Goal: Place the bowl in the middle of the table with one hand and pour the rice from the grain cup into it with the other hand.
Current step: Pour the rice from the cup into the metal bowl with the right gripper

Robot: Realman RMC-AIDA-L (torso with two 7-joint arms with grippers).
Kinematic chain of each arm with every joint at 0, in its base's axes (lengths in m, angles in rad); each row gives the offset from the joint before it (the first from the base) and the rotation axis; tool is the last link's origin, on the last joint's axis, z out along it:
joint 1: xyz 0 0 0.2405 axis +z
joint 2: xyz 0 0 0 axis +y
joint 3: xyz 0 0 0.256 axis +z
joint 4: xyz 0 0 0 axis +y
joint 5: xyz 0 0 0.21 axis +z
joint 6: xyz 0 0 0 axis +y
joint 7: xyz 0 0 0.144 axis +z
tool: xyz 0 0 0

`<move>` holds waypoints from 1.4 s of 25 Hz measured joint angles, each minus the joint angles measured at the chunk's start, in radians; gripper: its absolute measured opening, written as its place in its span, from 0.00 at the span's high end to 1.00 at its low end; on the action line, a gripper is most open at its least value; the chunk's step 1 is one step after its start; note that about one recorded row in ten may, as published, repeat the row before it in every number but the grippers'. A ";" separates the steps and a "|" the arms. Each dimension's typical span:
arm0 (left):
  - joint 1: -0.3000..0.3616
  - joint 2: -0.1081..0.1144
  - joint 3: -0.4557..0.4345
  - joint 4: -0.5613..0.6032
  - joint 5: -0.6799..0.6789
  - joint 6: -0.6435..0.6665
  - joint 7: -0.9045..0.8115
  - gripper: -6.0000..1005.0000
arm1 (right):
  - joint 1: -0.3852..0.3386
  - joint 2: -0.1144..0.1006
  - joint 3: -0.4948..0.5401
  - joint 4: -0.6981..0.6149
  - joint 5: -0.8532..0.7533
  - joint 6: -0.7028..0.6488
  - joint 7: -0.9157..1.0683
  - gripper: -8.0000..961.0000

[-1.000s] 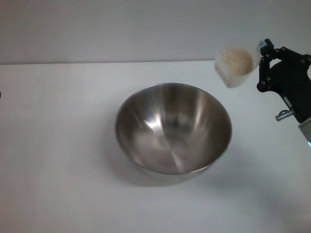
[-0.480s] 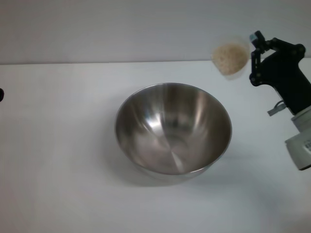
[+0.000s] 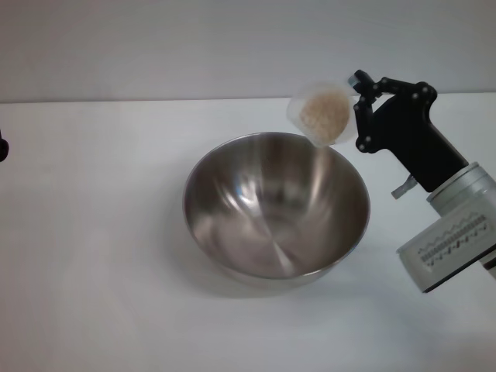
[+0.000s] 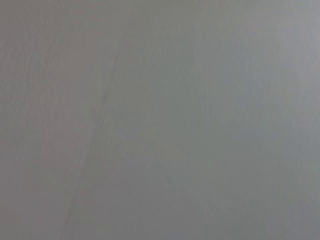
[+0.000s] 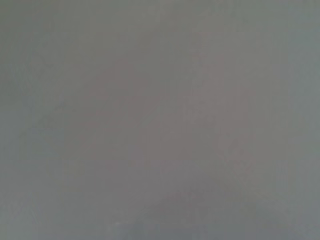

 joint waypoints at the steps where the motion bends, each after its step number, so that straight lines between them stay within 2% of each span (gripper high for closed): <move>1: 0.000 0.000 0.000 0.000 0.000 0.000 0.000 0.82 | 0.000 0.000 0.000 0.000 0.000 0.000 0.000 0.98; 11: 0.000 0.000 0.003 0.003 0.000 0.003 -0.013 0.82 | 0.004 0.000 0.021 0.041 -0.028 -0.055 -0.255 0.98; 15: 0.003 0.000 0.005 0.003 0.000 0.005 -0.013 0.82 | 0.003 0.000 0.104 0.052 -0.133 -0.047 -0.389 0.98; 20: 0.007 0.000 0.010 -0.001 0.000 0.007 -0.014 0.82 | 0.003 0.000 0.153 0.057 -0.208 -0.021 -0.525 0.98; 35: 0.011 0.001 0.013 -0.002 0.000 0.009 -0.024 0.82 | 0.002 0.000 0.160 0.050 -0.273 -0.011 -0.780 0.98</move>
